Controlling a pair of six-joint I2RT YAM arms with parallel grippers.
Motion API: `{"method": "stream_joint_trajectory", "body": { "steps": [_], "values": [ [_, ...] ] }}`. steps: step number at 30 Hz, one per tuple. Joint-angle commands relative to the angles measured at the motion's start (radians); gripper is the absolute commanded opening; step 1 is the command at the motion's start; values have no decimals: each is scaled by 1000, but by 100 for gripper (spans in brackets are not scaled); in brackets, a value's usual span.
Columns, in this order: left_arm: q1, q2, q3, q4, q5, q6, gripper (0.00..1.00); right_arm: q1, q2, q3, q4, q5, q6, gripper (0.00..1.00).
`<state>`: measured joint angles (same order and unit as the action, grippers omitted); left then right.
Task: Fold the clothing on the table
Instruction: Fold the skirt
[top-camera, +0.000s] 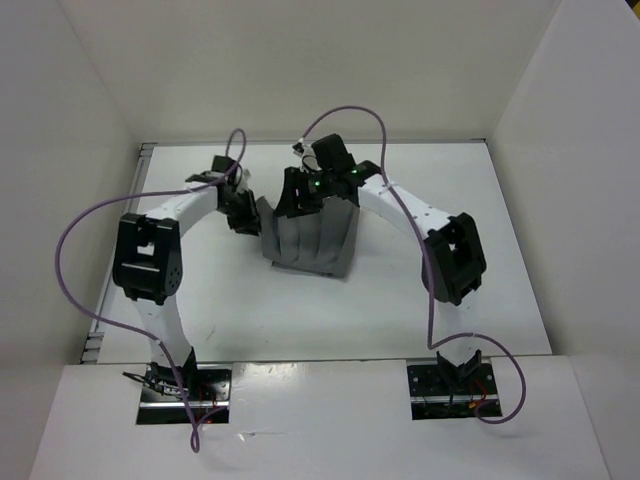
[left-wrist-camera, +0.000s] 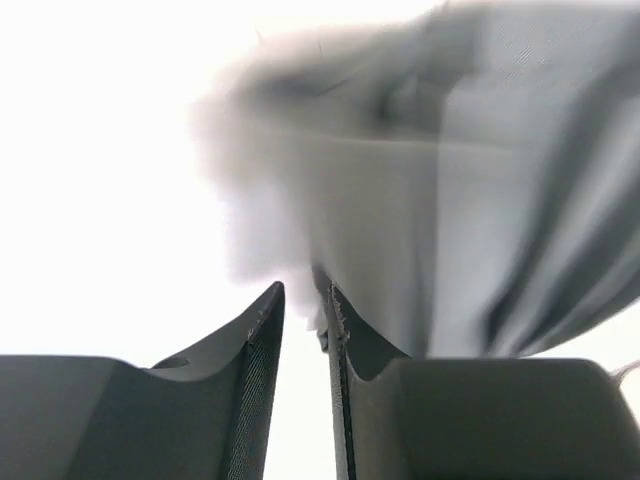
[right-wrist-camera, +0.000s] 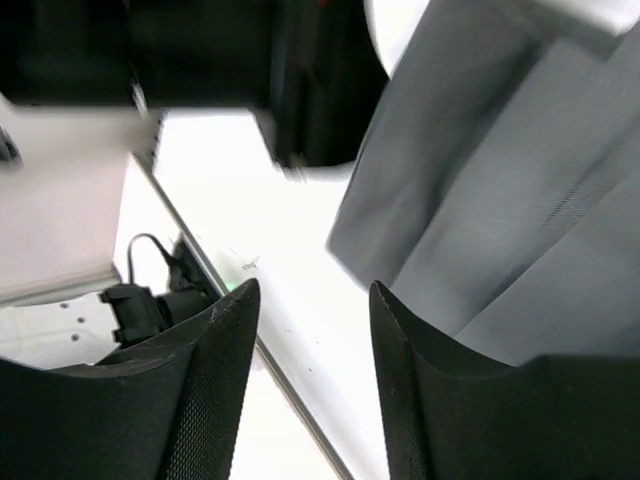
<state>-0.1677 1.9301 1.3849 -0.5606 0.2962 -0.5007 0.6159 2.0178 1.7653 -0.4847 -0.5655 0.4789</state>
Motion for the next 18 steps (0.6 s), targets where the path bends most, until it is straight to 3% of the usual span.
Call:
{"method": "stream_joint_trajectory", "body": {
  "steps": [1, 5, 6, 7, 9, 18],
  "values": [
    [40, -166, 121, -51, -75, 24, 32, 8, -218, -7, 111, 88, 4, 55],
    [13, -239, 187, -78, 49, 65, 34, -14, -292, -80, 23, 190, -8, 55],
    [4, -240, 196, -67, 108, 74, 34, -15, -304, -110, 23, 211, 1, 55],
    [4, -249, 187, -53, 261, 74, 34, -42, -317, -171, 43, 220, 12, 55],
    [-18, -249, 158, 17, 369, 58, 34, -65, -349, -226, 63, 220, 44, 55],
    [-30, -120, -81, 109, 422, 48, 32, -130, -301, -340, 90, 210, 75, 55]
  ]
}}
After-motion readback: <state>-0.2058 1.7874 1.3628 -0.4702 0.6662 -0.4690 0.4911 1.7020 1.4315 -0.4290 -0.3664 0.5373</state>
